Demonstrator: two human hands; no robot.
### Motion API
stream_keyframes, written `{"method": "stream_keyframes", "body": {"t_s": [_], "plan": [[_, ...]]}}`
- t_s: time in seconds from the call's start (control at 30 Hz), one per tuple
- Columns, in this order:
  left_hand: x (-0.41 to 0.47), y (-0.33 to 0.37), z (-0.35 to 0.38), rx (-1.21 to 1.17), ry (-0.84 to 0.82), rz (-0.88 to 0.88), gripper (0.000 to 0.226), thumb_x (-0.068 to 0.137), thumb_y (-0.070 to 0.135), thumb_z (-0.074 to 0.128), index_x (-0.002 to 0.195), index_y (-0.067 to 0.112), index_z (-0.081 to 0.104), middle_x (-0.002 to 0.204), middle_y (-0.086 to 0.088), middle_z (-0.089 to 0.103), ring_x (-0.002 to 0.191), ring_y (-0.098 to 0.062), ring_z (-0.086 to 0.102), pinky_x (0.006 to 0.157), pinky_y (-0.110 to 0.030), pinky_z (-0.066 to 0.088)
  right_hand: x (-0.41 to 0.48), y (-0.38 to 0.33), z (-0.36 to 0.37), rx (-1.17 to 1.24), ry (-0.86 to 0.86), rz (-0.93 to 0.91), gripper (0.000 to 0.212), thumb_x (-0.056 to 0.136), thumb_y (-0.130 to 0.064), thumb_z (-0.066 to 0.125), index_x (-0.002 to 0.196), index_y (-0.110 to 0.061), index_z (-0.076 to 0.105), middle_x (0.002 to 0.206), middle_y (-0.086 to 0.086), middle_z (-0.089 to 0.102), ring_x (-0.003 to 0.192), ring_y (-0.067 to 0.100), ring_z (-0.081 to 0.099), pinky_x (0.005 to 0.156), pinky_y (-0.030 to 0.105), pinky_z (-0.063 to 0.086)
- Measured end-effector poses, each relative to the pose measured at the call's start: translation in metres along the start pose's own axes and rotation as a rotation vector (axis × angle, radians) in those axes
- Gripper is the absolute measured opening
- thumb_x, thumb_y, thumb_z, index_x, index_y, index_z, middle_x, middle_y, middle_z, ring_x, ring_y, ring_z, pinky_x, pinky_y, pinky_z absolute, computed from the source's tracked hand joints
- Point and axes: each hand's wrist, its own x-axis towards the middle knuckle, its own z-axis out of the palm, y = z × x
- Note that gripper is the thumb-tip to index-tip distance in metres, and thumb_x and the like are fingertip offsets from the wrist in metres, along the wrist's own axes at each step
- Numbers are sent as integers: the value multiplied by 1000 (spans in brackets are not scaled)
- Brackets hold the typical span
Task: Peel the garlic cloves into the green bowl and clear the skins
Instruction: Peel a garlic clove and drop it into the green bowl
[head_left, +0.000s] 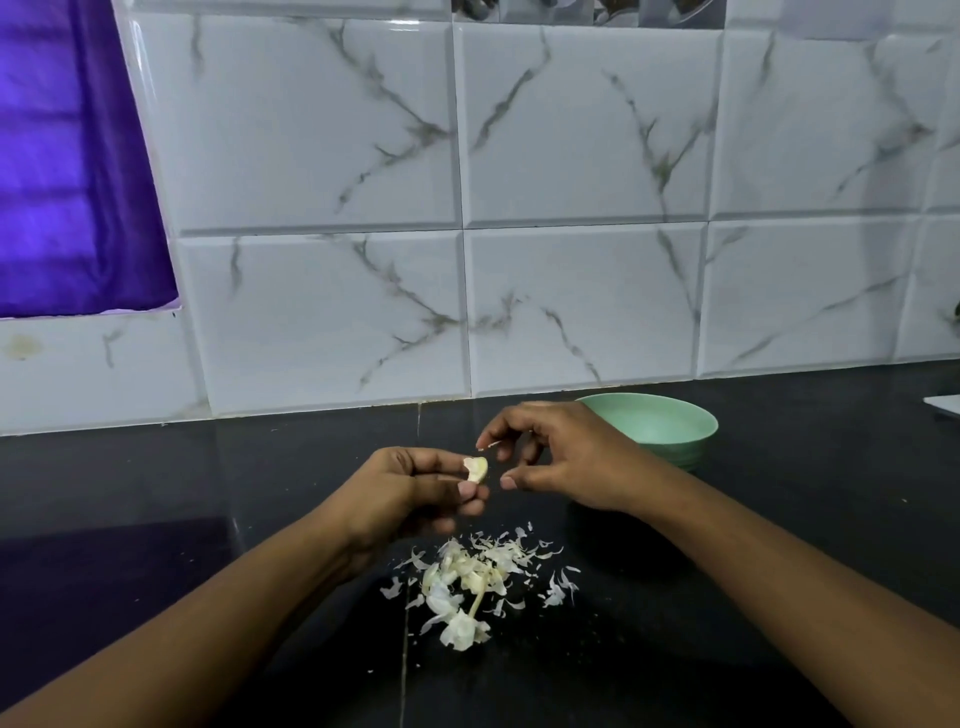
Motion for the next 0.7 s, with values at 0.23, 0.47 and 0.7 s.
{"method": "stream_keyframes", "body": {"t_s": [0.23, 0.47, 0.7], "plan": [[0, 1, -7, 135, 21, -24, 16, 83, 5, 67, 97, 12, 68, 91, -7, 76, 71, -12, 71, 50, -19, 50, -3, 3, -10, 375, -42, 211, 7, 79, -13, 74, 84, -17, 75, 85, -3, 67, 76, 4, 62, 61, 21, 52], [-2, 2, -6, 201, 17, 9, 16, 84, 5, 67, 97, 14, 69, 89, -6, 76, 71, -12, 71, 51, -21, 50, -4, -3, -6, 513, 13, 254, 16, 67, 0, 80, 72, -11, 68, 73, -1, 66, 64, 8, 61, 59, 26, 55], [-1, 3, -7, 181, 16, 43, 18, 84, 5, 66, 100, 13, 68, 91, -7, 76, 71, -12, 71, 52, -21, 50, -5, 2, -3, 582, -146, 371, 27, 83, 9, 60, 83, -14, 74, 97, -2, 72, 89, 2, 63, 69, 30, 57]]}}
